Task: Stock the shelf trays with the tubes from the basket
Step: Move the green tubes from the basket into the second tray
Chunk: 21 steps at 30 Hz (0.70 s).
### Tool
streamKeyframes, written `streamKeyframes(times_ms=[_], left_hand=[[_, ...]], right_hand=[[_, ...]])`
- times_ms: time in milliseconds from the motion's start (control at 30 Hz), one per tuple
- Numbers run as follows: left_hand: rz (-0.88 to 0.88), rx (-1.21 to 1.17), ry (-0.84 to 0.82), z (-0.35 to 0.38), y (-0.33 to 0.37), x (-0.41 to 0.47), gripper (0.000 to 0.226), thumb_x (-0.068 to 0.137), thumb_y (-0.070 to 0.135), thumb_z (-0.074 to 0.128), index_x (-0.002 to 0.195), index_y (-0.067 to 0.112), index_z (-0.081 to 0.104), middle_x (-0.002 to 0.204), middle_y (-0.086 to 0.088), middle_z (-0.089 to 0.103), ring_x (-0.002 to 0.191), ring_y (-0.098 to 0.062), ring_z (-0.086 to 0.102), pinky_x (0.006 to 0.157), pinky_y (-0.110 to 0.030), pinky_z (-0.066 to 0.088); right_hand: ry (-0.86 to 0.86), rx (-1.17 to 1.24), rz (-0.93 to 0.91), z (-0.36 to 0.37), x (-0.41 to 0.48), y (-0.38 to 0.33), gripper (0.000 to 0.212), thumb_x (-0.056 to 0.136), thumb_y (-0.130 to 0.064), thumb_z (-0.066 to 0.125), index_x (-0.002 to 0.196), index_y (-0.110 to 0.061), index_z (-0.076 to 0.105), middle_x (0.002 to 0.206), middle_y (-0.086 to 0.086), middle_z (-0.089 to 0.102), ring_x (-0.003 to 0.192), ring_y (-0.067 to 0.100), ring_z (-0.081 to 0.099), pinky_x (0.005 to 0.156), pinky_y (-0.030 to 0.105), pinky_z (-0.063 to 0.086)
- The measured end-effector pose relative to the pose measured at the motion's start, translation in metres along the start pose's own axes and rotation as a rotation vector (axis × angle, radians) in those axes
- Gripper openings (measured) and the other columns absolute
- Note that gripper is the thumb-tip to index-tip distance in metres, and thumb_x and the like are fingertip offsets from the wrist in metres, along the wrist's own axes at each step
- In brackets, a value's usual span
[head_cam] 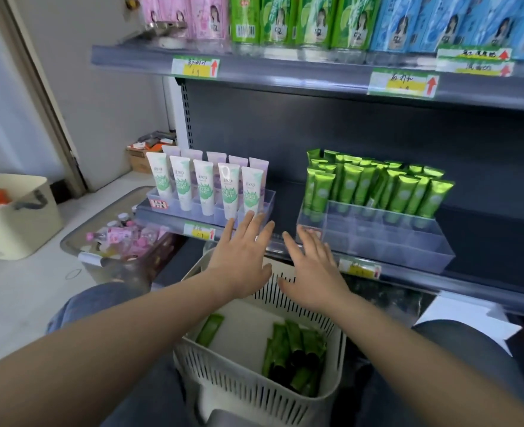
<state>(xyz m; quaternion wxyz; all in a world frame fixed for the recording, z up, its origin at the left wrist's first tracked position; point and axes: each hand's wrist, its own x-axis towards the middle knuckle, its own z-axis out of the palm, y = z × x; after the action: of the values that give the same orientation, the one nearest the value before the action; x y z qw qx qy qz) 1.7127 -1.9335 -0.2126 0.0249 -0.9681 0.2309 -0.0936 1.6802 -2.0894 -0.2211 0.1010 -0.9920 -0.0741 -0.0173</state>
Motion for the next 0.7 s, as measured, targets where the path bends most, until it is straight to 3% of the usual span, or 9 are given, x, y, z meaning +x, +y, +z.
streamKeyframes(times_ms=[267, 433, 600, 700], left_hand=[[-0.023, -0.097, -0.076, 0.052, -0.016, -0.02, 0.077, 0.088, 0.039, 0.045, 0.15, 0.016, 0.005, 0.159, -0.006, 0.007, 0.147, -0.023, 0.0, 0.12, -0.045, 0.007], [-0.04, -0.131, -0.19, 0.086, -0.029, -0.031, 0.075, 0.091, 0.037, 0.043, 0.151, 0.015, 0.003, 0.159, -0.006, 0.005, 0.147, -0.021, -0.001, 0.121, -0.041, 0.004], [-0.046, -0.175, -0.263, 0.11, -0.037, -0.026, 0.076, 0.09, 0.036, 0.045, 0.151, 0.014, 0.006, 0.158, -0.006, 0.009, 0.147, -0.021, 0.002, 0.12, -0.037, 0.004], [-0.047, -0.216, -0.299, 0.118, -0.036, -0.019, 0.076, 0.089, 0.033, 0.05, 0.15, 0.013, 0.01, 0.157, -0.007, 0.015, 0.146, -0.023, 0.009, 0.12, -0.036, 0.011]], right_hand=[[-0.14, 0.088, 0.017, 0.053, -0.009, 0.003, 0.089, 0.088, -0.039, 0.057, 0.151, -0.029, -0.005, 0.157, -0.002, -0.019, 0.144, 0.02, -0.019, 0.116, 0.041, -0.008], [-0.205, 0.102, 0.028, 0.085, -0.011, 0.008, 0.087, 0.089, -0.042, 0.055, 0.151, -0.029, -0.003, 0.158, -0.002, -0.015, 0.145, 0.021, -0.016, 0.116, 0.039, -0.007], [-0.301, 0.1, -0.021, 0.114, -0.006, 0.016, 0.081, 0.087, -0.039, 0.056, 0.15, -0.024, 0.009, 0.159, 0.003, 0.0, 0.146, 0.022, -0.004, 0.12, 0.042, -0.002], [-0.351, 0.107, -0.048, 0.129, -0.001, 0.021, 0.075, 0.083, -0.038, 0.059, 0.147, -0.024, 0.021, 0.154, 0.003, 0.02, 0.143, 0.021, 0.014, 0.119, 0.043, 0.007]])
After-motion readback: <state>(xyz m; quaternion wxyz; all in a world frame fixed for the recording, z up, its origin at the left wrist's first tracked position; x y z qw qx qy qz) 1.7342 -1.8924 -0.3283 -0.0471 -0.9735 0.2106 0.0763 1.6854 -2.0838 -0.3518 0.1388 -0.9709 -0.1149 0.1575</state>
